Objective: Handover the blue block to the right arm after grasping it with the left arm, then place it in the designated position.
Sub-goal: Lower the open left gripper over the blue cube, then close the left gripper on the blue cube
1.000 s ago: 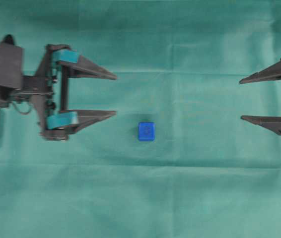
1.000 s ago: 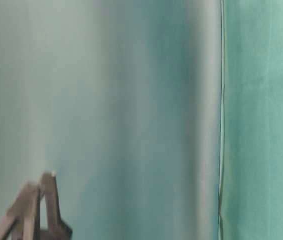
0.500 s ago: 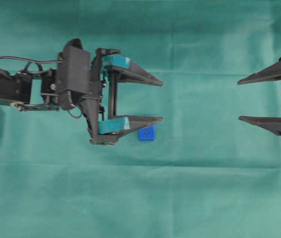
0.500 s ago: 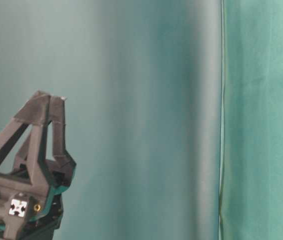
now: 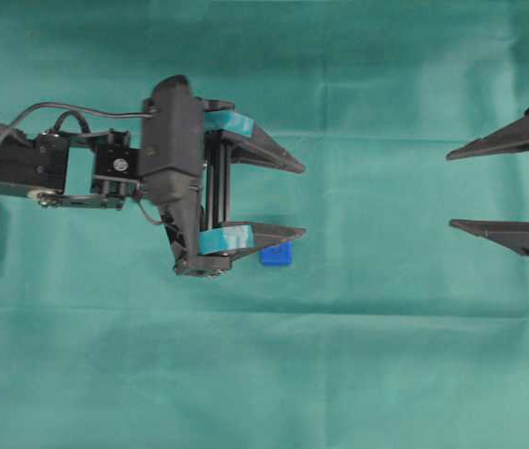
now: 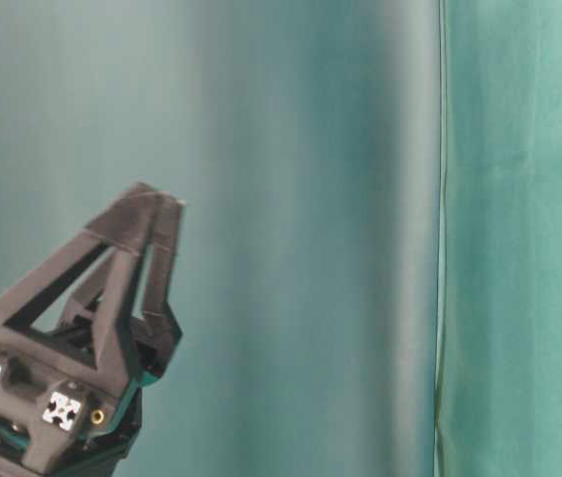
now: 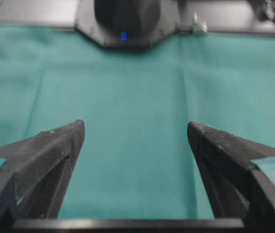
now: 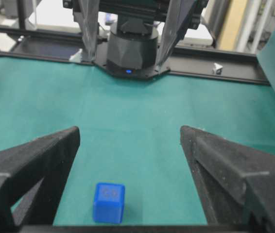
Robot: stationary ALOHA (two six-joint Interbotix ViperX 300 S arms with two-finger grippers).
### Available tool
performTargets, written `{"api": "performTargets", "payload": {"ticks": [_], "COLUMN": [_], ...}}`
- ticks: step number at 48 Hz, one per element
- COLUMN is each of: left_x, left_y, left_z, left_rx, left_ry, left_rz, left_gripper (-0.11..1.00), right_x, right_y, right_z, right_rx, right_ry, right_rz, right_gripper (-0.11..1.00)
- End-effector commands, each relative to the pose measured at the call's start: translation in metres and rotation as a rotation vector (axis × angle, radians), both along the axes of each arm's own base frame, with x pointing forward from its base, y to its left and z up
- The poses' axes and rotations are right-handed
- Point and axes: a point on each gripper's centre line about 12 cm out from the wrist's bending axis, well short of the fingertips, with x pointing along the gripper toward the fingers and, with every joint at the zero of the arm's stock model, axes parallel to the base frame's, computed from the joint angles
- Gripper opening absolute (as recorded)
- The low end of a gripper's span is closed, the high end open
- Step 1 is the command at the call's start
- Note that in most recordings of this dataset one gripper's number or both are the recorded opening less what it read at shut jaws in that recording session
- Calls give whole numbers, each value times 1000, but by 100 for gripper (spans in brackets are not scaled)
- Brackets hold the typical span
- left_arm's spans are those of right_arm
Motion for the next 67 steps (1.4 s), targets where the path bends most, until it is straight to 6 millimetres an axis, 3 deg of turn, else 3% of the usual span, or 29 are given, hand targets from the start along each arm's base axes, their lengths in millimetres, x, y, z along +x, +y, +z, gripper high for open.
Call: {"api": "performTargets", "payload": {"ticks": [1,29,67], "left_x": [5,30,35], "left_y": [0,-2,-2], "left_z": [15,-3,-2], "left_rx": [-2,9,12], "left_ry": [54,563,578], "left_rz": [0,-4,-3], "left_gripper": [100,100,100], "right_x": [3,4,4], "right_y": [0,0,0], "right_z": [8,5,4], "right_rx": [-3,-1,-2], "right_ry": [-18,-5,8], "right_rz": [2,2,2], "right_gripper": [93,93,93]}}
